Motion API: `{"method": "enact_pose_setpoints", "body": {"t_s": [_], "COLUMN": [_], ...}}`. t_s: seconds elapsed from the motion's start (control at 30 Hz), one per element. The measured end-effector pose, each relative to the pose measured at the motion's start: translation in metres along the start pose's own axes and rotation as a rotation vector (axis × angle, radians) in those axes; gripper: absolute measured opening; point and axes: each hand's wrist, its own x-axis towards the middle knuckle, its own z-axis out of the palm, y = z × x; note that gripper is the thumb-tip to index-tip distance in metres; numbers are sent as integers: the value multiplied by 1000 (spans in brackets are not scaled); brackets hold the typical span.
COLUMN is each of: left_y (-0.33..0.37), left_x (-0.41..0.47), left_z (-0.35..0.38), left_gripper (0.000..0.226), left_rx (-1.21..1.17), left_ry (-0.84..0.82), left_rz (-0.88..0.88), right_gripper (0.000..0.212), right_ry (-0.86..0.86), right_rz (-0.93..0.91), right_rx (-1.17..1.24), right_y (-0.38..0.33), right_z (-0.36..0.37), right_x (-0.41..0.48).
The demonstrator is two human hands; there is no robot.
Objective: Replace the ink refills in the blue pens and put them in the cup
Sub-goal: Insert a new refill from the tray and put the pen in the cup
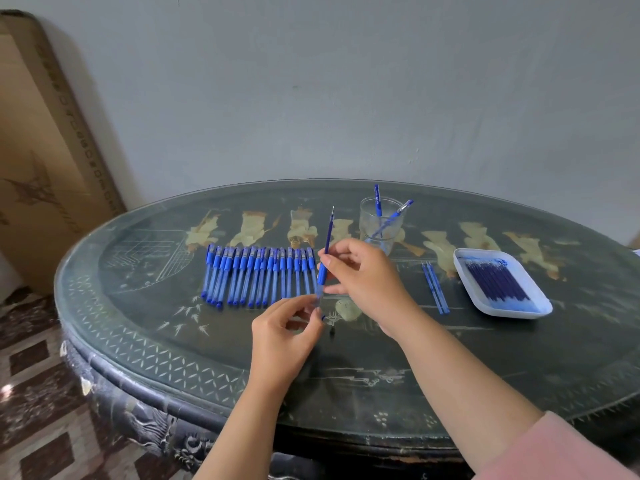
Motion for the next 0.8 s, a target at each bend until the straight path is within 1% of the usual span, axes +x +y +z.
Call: {"method": "enact_pose_setpoints", "body": {"t_s": [0.1,0.3,0.4,0.47,0.53,0.63,0.73,0.8], "left_y": [-1,1,0,-1,-1,-2,-4,-7], "left_x": [0,-1,0,1,2,5,4,2], "left_z": [1,-1,-1,0,-2,-6,-13,-16], "left_gripper": [27,31,30,26,23,18,14,14], "left_rx": [1,-6,-17,-38,-77,-117,-82,-71], "left_ry": [8,18,41,67,99,104,73,65], "left_rz": [-8,-22,-38,-91,-179,-285,-326,-336], "right_gripper": [17,13,13,14,12,16,23,20], "right_ry": [-2,-14,-1,50,70,8,-36,-54], "right_rz": [0,37,45,40,50,80,89,77], "right_rx": [-2,49,28,-84,-263,-423,-504,-576], "right_y": [1,6,14,27,45,68,77,78], "right_z": [0,2,-1,-4,-4,2,7,9], "right_x": [-1,-4,-7,-11,-17,-25,-27,-25]}}
